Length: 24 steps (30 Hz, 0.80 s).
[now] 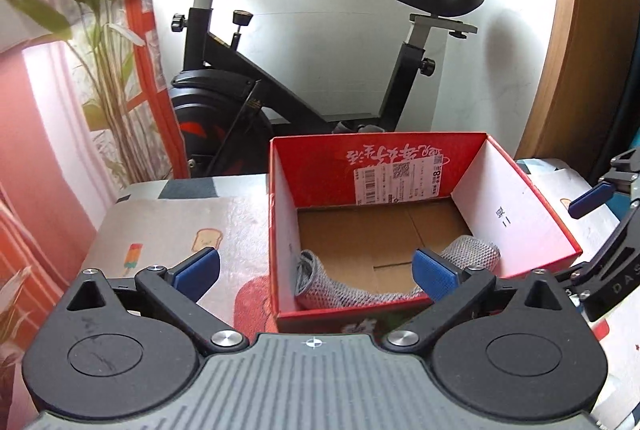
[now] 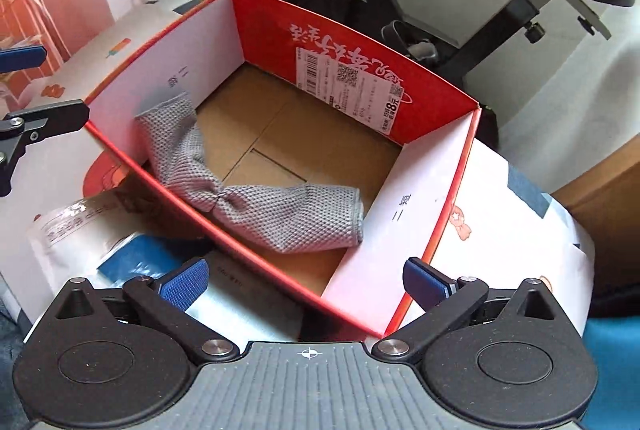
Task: Organize soft objects
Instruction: 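Open the right gripper to drop the cloth into the box, then lower the right tool and grasp the blue cotton pad pack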
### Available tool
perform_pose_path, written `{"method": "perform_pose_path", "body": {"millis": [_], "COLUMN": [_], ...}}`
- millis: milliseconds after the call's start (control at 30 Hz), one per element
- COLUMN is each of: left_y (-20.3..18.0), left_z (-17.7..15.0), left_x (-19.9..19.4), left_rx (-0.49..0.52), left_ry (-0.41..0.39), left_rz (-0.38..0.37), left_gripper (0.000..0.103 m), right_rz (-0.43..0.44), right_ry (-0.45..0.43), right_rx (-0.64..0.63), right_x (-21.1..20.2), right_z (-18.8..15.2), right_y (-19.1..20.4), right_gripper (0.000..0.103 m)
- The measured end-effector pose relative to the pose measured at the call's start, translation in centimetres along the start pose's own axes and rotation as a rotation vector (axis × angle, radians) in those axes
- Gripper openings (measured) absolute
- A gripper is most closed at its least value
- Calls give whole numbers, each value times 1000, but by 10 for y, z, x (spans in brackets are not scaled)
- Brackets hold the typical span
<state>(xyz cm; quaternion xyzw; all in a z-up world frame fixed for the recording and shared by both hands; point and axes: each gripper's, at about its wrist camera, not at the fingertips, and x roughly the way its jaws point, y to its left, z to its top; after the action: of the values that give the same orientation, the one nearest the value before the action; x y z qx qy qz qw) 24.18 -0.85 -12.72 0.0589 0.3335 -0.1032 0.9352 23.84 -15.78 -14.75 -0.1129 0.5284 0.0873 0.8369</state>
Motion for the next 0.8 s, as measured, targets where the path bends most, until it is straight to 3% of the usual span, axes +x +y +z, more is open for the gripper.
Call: {"method": "perform_pose_path", "body": {"millis": [400, 800], "left_y": [9, 16], "left_z": [-30, -76], "left_x": [-30, -49], "left_rx": [-12, -58], "left_ry": [16, 7], "left_rz": [13, -33], "left_gripper": [103, 103], "right_rz": [-7, -44], "right_ry": [-66, -277], "right_rx": [13, 55], "right_x": [-24, -31], "right_z": [-34, -101], "right_y": [15, 24], "right_gripper": [103, 103]}}
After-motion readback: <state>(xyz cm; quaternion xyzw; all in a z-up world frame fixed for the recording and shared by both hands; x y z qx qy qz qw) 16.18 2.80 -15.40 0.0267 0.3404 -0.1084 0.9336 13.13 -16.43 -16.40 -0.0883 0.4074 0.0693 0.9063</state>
